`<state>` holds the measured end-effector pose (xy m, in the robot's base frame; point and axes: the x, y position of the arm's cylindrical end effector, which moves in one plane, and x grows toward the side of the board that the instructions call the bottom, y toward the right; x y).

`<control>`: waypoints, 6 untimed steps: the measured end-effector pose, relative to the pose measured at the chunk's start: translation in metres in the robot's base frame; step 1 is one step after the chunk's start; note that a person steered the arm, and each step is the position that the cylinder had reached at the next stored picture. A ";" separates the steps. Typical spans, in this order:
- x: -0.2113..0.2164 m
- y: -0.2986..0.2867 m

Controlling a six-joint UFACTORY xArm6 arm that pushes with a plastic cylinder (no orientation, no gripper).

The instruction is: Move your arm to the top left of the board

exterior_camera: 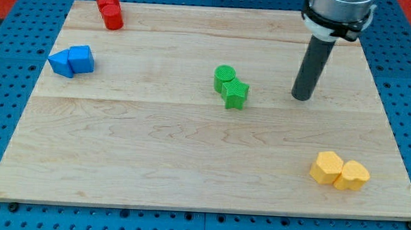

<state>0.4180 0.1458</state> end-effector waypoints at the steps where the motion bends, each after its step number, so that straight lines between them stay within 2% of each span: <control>1: -0.016 0.012; 2: -0.054 0.010; 3: -0.084 -0.033; 4: -0.085 -0.076; 6: -0.085 -0.203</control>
<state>0.3326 -0.0575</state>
